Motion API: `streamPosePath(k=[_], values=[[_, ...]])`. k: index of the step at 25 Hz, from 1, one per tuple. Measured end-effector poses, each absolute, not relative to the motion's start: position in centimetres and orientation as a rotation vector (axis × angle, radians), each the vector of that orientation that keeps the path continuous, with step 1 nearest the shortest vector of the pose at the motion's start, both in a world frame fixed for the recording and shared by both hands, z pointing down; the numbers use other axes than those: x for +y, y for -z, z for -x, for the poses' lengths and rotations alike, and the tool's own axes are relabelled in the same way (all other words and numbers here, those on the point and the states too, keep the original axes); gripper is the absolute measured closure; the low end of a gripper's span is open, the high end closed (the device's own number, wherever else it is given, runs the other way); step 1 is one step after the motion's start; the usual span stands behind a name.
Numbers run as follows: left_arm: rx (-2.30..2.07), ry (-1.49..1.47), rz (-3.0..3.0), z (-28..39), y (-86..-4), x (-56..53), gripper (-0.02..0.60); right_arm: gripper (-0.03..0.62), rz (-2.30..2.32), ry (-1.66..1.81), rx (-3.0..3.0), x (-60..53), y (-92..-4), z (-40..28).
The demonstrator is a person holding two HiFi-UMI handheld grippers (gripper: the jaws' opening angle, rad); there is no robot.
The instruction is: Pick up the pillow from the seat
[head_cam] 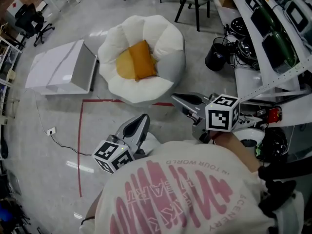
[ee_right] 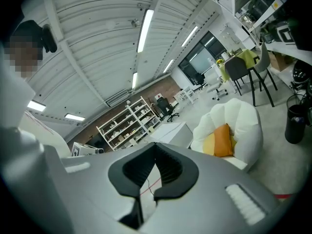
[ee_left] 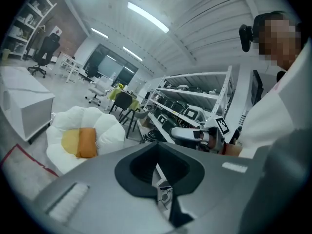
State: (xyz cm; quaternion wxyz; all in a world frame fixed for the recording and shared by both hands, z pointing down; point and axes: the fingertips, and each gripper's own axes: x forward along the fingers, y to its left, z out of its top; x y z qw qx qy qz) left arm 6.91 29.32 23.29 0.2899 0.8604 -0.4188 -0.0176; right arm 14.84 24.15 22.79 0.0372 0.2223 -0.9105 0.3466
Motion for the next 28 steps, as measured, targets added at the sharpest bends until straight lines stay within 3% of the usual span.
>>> streamPosePath(k=[28], values=[[-0.864, 0.013, -2.325, 10.1, -23.7, 9.1, 0.569, 0.589, -0.941, -1.106, -2.721, 6.1, -22.8, 1.5]])
